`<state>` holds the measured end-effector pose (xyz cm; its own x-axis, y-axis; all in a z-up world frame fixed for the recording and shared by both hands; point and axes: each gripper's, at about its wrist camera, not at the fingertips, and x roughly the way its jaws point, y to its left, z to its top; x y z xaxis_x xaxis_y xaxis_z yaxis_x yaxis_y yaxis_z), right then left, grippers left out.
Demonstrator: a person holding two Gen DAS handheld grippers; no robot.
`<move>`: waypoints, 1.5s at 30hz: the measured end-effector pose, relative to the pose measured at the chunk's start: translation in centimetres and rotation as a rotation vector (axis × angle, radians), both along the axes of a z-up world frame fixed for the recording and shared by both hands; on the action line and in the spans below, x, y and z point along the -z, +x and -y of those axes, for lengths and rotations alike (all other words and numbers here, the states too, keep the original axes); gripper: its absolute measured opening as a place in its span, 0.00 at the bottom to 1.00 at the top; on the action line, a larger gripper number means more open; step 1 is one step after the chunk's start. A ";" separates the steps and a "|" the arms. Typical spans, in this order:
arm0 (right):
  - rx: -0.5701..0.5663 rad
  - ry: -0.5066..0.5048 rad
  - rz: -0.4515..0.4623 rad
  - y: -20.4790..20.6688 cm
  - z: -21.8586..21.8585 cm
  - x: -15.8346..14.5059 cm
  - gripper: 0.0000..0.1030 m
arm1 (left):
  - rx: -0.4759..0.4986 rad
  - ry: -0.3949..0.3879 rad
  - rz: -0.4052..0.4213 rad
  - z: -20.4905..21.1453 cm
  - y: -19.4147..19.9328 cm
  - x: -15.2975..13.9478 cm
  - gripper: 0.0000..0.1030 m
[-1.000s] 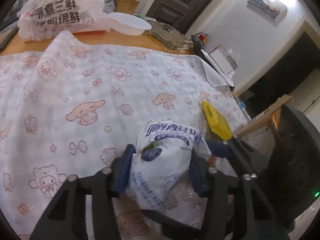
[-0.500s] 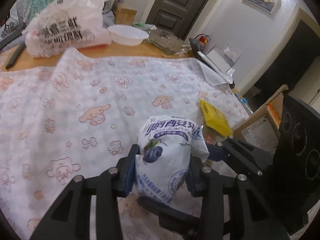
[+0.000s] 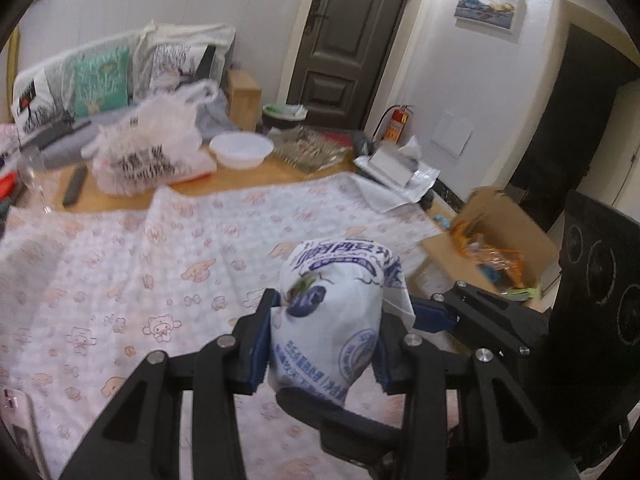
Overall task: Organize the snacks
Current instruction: 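Lift the white bag with the left tool and carry it over the box, then lower the white bag into the box and open the left tool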
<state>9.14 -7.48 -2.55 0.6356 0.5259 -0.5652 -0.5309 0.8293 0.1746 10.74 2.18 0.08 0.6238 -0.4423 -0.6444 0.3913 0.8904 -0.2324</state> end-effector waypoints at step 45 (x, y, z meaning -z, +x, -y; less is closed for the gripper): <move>0.239 -0.079 -0.040 -4.5 27.0 -1.0 0.75 | 0.334 0.126 -0.104 28.9 2.5 -0.4 0.25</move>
<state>4.60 -34.44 -1.56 0.7132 0.3164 -0.6255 -0.3117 0.9424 0.1212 13.23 -26.70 0.45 0.3874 -0.5236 -0.7588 0.6450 0.7420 -0.1827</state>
